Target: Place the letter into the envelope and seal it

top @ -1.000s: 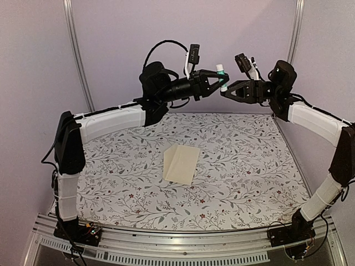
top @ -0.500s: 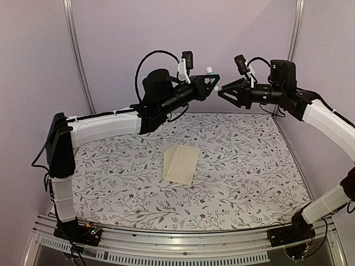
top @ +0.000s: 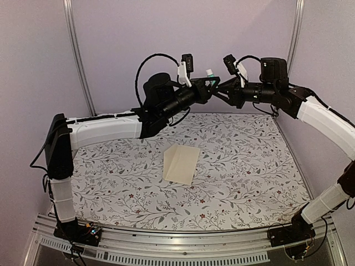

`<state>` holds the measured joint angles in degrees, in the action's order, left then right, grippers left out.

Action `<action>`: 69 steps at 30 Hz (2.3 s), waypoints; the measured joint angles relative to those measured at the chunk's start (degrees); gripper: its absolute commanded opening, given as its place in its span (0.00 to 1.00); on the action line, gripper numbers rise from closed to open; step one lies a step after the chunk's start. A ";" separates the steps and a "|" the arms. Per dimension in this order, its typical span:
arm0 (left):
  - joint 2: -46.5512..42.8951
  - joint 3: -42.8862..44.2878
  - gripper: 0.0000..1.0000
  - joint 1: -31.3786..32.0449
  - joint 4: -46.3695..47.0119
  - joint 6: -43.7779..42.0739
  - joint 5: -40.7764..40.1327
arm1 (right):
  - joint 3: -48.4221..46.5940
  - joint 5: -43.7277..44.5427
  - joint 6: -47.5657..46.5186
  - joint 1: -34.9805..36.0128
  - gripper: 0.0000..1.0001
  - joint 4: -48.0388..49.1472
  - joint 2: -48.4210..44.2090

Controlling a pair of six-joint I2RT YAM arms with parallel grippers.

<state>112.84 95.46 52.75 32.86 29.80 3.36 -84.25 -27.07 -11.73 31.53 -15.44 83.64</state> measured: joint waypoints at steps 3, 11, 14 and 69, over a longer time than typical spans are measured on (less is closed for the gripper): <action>0.00 -0.50 0.00 0.13 0.76 -0.04 0.00 | -0.24 0.20 0.35 0.07 0.28 -0.04 0.57; 0.00 -0.76 0.00 0.13 1.16 -0.96 -0.02 | -0.24 0.68 0.74 0.20 0.32 -0.11 0.74; 0.00 -0.76 0.00 0.13 1.18 -1.36 -0.09 | -0.24 0.87 1.14 0.20 0.32 -0.11 0.74; -2.05 -2.45 0.00 0.79 0.74 -0.22 3.15 | 0.20 0.87 -0.92 -0.57 0.37 -5.16 0.39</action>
<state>110.78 93.01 53.54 33.61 29.58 6.50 -84.05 -26.20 -12.64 30.96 -20.60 84.03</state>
